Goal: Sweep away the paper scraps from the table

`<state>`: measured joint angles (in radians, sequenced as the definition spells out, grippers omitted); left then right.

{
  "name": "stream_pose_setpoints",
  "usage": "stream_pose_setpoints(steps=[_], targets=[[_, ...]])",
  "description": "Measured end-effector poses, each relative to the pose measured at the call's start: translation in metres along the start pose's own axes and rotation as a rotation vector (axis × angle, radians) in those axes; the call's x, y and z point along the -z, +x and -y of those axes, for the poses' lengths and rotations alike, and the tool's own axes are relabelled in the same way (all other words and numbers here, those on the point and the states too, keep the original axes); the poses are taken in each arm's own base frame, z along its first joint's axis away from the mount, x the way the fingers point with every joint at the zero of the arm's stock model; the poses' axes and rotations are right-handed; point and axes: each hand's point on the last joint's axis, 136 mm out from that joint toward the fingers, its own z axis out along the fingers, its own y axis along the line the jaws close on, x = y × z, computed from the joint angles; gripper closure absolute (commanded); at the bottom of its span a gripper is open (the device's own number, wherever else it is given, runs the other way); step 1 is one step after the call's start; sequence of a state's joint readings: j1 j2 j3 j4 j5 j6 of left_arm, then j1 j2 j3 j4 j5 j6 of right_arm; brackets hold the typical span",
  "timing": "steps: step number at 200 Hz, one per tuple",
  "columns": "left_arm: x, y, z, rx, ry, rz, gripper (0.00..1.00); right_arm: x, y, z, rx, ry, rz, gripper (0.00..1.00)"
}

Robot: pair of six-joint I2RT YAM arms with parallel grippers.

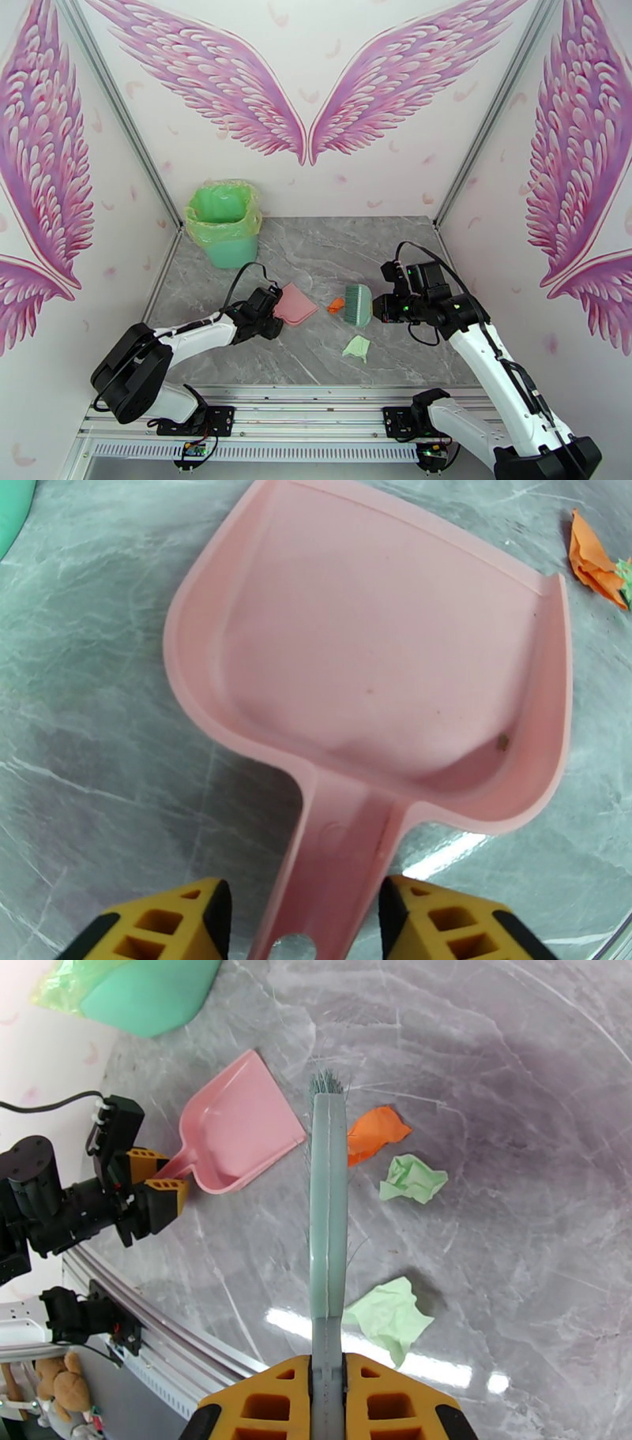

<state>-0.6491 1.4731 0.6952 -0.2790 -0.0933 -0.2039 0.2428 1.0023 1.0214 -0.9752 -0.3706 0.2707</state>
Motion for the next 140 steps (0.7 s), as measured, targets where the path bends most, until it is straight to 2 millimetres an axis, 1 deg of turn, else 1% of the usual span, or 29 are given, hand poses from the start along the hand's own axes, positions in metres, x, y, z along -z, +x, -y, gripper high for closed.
stream_pose_setpoints(steps=[15,56,77,104,140], targets=[[-0.0002,0.0001,-0.0001,-0.002,0.0,0.0,0.49,0.0,0.0001,-0.0008,-0.002,-0.005,-0.001,1.0],[-0.0029,0.0025,0.0001,-0.004,-0.002,-0.012,0.45,0.0,-0.0009,-0.0028,-0.004,-0.015,0.002,1.0],[-0.0053,0.0041,0.0003,-0.006,-0.004,-0.022,0.45,0.0,-0.0008,-0.0031,-0.007,-0.017,0.002,1.0],[-0.0059,0.0042,0.0003,-0.01,-0.004,-0.024,0.58,0.0,-0.0008,-0.0036,-0.014,-0.02,0.001,1.0],[-0.0056,0.0037,0.0014,-0.018,-0.002,-0.021,0.68,-0.0001,-0.0008,-0.0044,-0.014,-0.024,0.001,1.0]])
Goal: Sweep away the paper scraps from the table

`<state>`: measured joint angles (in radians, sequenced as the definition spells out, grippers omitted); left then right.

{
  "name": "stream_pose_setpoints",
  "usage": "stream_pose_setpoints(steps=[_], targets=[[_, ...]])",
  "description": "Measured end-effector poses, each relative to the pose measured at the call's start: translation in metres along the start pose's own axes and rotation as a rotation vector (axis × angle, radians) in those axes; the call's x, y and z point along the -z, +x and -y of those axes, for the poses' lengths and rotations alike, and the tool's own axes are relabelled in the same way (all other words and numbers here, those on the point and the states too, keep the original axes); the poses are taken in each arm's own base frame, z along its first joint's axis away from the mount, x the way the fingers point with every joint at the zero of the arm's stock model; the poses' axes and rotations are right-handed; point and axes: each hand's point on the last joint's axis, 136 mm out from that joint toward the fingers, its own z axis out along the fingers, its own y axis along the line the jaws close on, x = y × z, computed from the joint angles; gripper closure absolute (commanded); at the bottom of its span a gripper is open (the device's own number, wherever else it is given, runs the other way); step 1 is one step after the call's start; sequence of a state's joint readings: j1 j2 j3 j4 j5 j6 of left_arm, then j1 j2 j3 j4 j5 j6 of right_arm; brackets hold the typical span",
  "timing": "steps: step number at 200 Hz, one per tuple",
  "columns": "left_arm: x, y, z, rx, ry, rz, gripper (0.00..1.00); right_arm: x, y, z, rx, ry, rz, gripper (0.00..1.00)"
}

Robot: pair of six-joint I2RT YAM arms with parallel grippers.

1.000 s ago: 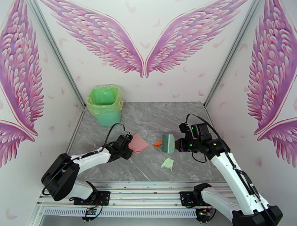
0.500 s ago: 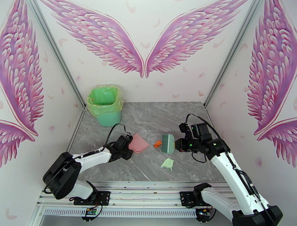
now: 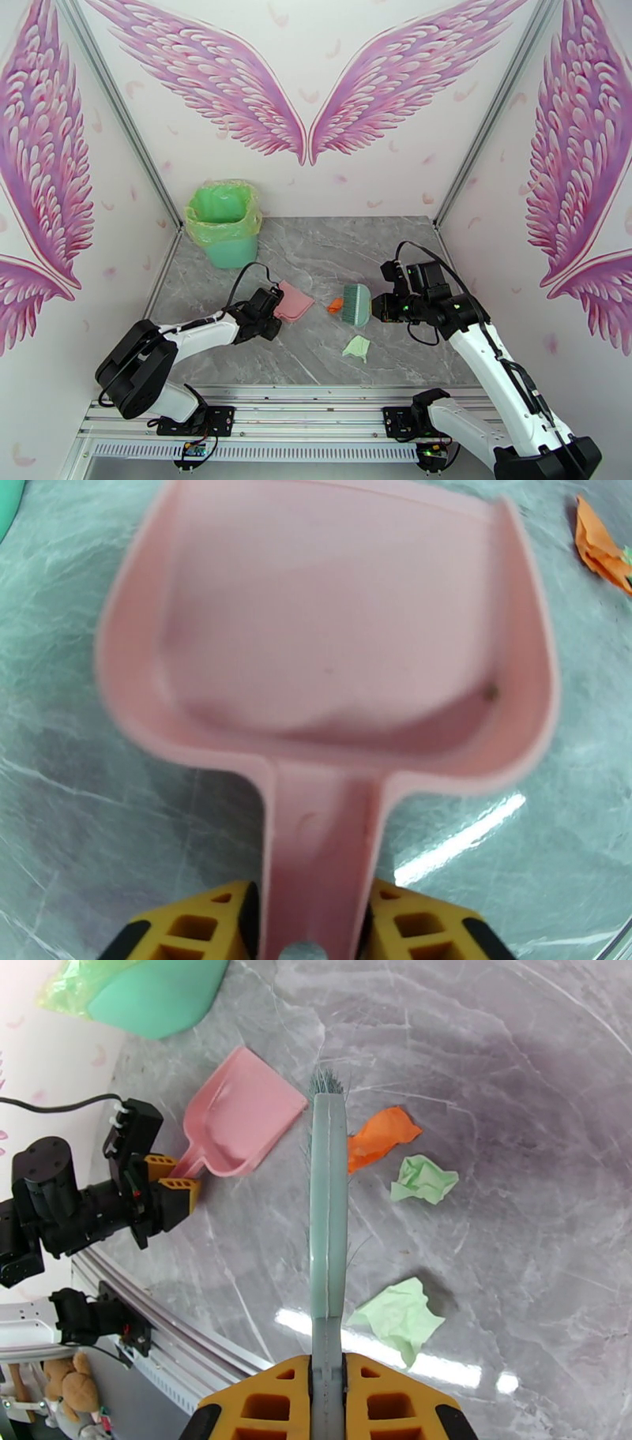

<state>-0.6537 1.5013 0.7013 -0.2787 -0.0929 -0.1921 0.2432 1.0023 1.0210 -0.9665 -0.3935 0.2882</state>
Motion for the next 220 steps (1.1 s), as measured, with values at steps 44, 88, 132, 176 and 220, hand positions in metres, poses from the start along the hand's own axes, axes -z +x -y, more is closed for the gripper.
stream_pose_setpoints(steps=[44,88,132,176,220], targets=[[0.006,-0.005,0.004,-0.012,0.008,0.023,0.79,-0.003,-0.001,0.0,-0.002,-0.003,0.002,1.0],[0.019,-0.009,0.017,-0.045,0.032,0.055,0.88,-0.009,0.0,0.01,-0.016,0.043,-0.021,1.0],[0.049,-0.004,0.035,-0.093,0.063,0.053,0.94,-0.01,0.002,0.021,-0.035,0.105,-0.046,1.0],[0.075,-0.016,0.03,-0.145,0.011,-0.003,0.97,-0.016,-0.018,0.015,-0.118,0.085,-0.029,1.0],[0.074,-0.014,0.033,-0.237,0.01,-0.103,1.0,-0.057,-0.045,0.011,-0.281,0.009,-0.028,1.0]])
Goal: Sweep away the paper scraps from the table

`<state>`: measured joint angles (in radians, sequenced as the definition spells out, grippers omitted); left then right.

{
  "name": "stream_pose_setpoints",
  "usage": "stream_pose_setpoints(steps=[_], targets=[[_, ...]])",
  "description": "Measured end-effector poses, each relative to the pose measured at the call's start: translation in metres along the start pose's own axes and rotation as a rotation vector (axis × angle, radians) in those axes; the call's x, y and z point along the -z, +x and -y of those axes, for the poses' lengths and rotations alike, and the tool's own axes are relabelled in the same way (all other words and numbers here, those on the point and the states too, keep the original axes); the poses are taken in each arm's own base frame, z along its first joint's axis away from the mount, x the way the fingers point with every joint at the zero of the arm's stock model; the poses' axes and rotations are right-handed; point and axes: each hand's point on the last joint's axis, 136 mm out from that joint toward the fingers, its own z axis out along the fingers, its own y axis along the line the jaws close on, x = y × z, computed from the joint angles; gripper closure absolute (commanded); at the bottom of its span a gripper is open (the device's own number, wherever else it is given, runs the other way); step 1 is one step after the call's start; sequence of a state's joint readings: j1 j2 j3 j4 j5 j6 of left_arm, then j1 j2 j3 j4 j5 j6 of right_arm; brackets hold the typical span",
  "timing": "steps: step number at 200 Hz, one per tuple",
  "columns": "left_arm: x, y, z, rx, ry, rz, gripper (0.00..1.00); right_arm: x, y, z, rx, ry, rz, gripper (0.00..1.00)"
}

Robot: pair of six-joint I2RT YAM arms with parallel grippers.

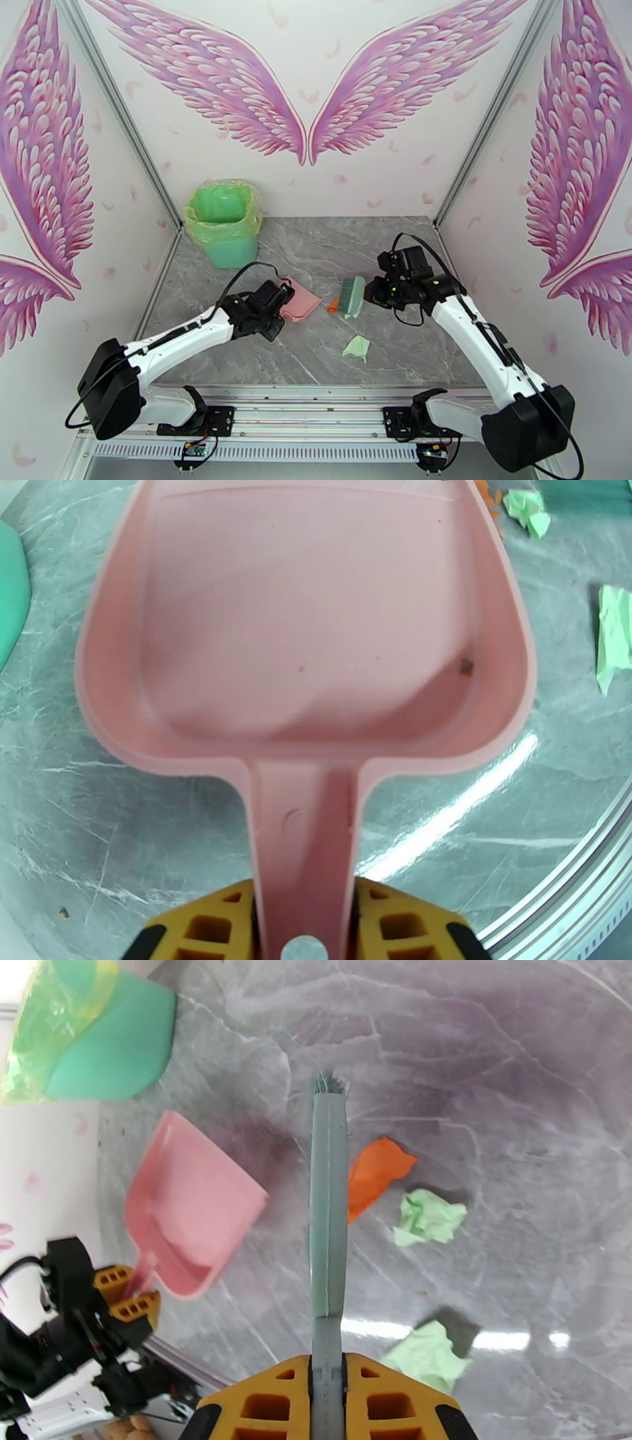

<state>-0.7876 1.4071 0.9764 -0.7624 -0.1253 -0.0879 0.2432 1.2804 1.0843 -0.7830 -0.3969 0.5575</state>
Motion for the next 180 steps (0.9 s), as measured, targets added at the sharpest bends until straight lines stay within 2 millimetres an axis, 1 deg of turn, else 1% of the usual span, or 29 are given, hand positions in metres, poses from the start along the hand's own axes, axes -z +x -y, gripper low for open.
stream_pose_setpoints(steps=[24,49,79,109,129,143,162,180], targets=[[-0.007,0.011,0.006,-0.044,0.027,-0.06,1.0,-0.024,-0.014,0.001,-0.059,-0.011,-0.001,1.0],[-0.007,0.015,0.01,-0.076,0.048,-0.076,0.99,-0.042,-0.019,0.007,-0.097,-0.003,-0.012,1.0],[-0.01,0.016,0.012,-0.104,0.057,-0.083,0.94,-0.051,-0.02,0.013,-0.103,0.011,-0.01,1.0],[-0.021,0.019,0.013,-0.131,0.06,-0.113,0.94,-0.057,-0.011,0.026,-0.106,0.048,-0.026,1.0],[-0.029,0.02,0.015,-0.143,0.068,-0.129,0.94,-0.058,-0.005,0.035,-0.099,0.076,-0.035,1.0],[-0.034,0.02,0.017,-0.154,0.075,-0.138,0.94,-0.056,-0.001,0.038,-0.09,0.091,-0.039,1.0],[-0.038,0.018,0.019,-0.16,0.079,-0.14,0.94,-0.046,0.002,0.039,-0.065,0.106,-0.03,1.0],[-0.039,0.014,0.02,-0.163,0.082,-0.131,0.94,-0.031,0.006,0.036,-0.032,0.109,-0.02,1.0]])
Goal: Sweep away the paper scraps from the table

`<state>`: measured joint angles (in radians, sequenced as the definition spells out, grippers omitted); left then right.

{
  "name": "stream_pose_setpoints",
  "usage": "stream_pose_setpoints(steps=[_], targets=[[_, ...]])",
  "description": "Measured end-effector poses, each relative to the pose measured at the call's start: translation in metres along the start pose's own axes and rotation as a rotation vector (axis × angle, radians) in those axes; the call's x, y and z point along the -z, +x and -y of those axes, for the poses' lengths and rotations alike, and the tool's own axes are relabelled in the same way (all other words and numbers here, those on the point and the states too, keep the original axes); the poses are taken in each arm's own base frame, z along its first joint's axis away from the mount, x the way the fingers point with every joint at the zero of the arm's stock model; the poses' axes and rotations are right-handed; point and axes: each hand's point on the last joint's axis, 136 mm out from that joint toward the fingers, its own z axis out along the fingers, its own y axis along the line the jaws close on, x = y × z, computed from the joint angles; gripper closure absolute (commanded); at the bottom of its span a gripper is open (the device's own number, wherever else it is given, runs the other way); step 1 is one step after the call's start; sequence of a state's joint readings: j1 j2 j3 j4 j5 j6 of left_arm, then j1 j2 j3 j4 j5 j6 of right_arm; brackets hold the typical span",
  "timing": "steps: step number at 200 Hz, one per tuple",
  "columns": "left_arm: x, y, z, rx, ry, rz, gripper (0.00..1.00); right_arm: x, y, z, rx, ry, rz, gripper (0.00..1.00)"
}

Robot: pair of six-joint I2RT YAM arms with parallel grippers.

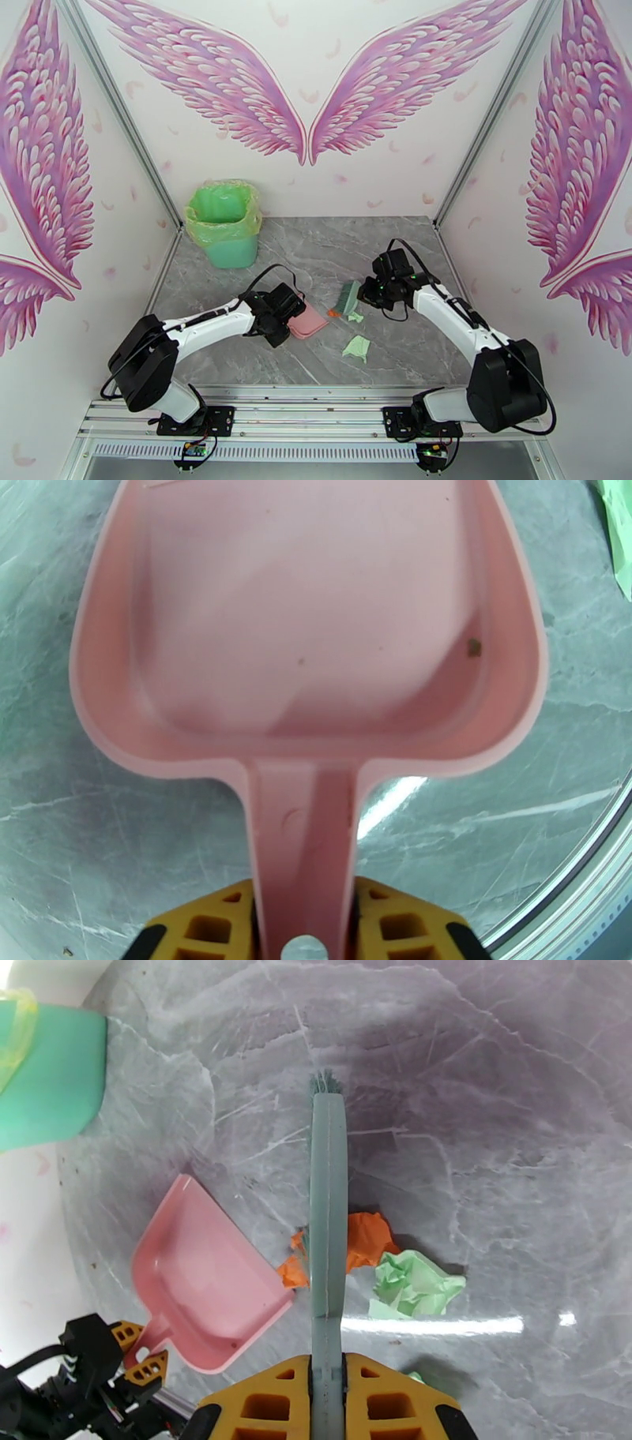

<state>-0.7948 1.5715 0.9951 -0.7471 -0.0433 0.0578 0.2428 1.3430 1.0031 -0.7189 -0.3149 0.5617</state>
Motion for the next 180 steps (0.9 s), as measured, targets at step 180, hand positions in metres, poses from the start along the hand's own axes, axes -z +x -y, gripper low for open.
stream_pose_setpoints(steps=[180], targets=[[0.009,-0.01,-0.002,-0.046,-0.008,0.017,0.95,0.084,0.138,0.059,0.019,0.133,-0.193,1.0]])
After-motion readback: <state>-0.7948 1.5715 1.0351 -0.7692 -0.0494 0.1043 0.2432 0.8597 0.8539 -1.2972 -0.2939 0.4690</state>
